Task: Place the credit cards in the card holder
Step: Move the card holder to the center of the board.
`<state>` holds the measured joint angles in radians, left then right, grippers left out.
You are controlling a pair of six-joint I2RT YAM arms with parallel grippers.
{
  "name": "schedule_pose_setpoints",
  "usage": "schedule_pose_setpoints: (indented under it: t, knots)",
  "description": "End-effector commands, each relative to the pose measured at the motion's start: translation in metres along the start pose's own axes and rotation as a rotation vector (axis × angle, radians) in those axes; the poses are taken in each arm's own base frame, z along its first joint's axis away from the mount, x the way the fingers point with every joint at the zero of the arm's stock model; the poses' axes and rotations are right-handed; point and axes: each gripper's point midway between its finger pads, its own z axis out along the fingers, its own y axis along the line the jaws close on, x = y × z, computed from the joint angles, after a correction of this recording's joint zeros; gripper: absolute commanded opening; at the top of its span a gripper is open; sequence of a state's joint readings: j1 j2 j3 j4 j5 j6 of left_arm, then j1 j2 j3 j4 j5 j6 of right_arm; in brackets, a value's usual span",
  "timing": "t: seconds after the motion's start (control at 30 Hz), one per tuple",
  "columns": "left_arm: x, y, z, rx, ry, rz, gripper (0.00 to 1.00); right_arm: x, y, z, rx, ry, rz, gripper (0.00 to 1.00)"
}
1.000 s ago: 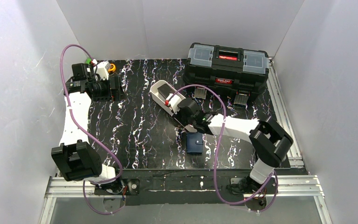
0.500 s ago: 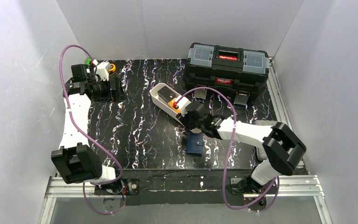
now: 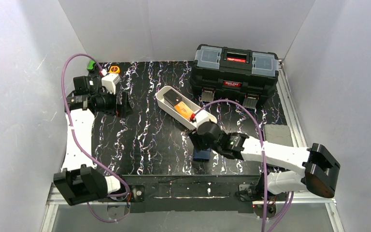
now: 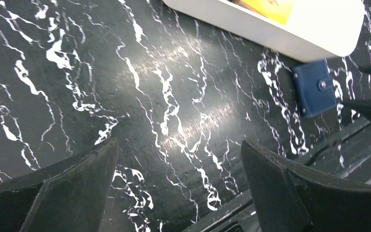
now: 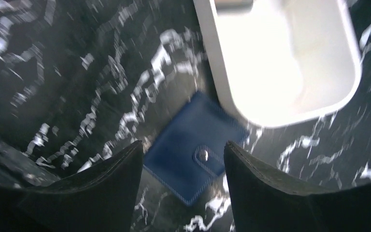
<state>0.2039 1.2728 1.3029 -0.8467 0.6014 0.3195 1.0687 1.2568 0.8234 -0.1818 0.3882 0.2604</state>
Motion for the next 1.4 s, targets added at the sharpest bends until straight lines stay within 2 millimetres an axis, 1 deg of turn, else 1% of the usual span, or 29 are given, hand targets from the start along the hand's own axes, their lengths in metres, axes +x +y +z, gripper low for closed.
schedule_pose_setpoints:
  t: [0.0, 0.13, 0.23, 0.37, 0.5, 0.67, 0.83, 0.93, 1.03, 1.13, 1.23, 1.27, 1.3, 1.33, 1.37]
  knots:
    - [0.023, -0.033, -0.013, 0.108, -0.023, 0.149, 0.98, 0.055, -0.023, -0.004, 0.181, 0.119, 0.114, 0.69]
    - [0.036, -0.047, -0.02, 0.143, -0.053, 0.244, 0.98, 0.069, -0.032, 0.008, 0.271, 0.165, 0.113, 0.7]
    - [0.043, -0.057, -0.026, 0.16, -0.074, 0.276, 0.98, 0.077, -0.031, 0.018, 0.295, 0.193, 0.104, 0.7]
    - [0.05, -0.061, -0.027, 0.168, -0.076, 0.284, 0.98, 0.083, -0.021, 0.031, 0.258, 0.211, 0.106, 0.7]
    - [0.052, -0.065, -0.028, 0.189, -0.076, 0.29, 0.98, 0.089, -0.013, 0.035, 0.227, 0.228, 0.099, 0.68]
    - [0.051, -0.067, -0.026, 0.207, -0.079, 0.299, 0.98, 0.082, 0.009, 0.038, 0.12, 0.218, 0.091, 0.64]
    - [0.051, -0.067, -0.027, 0.207, -0.079, 0.32, 0.98, 0.071, 0.041, 0.046, 0.015, 0.214, 0.031, 0.62]
    - [0.053, -0.067, -0.029, 0.206, -0.073, 0.336, 0.98, 0.067, 0.061, 0.052, -0.043, 0.229, -0.016, 0.61]
    - [0.054, -0.066, -0.029, 0.2, -0.068, 0.344, 0.98, 0.062, 0.076, 0.057, -0.099, 0.227, -0.051, 0.6]
    - [0.055, -0.067, -0.029, 0.203, -0.065, 0.344, 1.0, 0.05, 0.085, 0.056, -0.138, 0.198, -0.085, 0.59]
    - [0.056, -0.068, -0.029, 0.21, -0.069, 0.359, 0.99, 0.033, 0.077, 0.047, -0.107, 0.159, -0.102, 0.61]
    - [0.055, -0.068, -0.029, 0.215, -0.071, 0.37, 0.99, 0.03, 0.073, 0.041, -0.098, 0.152, -0.102, 0.63]
    - [0.055, -0.068, -0.028, 0.219, -0.074, 0.379, 0.99, 0.022, 0.069, 0.031, -0.093, 0.133, -0.094, 0.65]
    - [0.055, -0.068, -0.026, 0.234, -0.08, 0.399, 0.99, 0.028, 0.064, 0.018, -0.095, 0.156, -0.06, 0.67]
    - [0.055, -0.069, -0.025, 0.245, -0.087, 0.419, 0.99, 0.042, 0.062, 0.013, -0.097, 0.196, -0.03, 0.68]
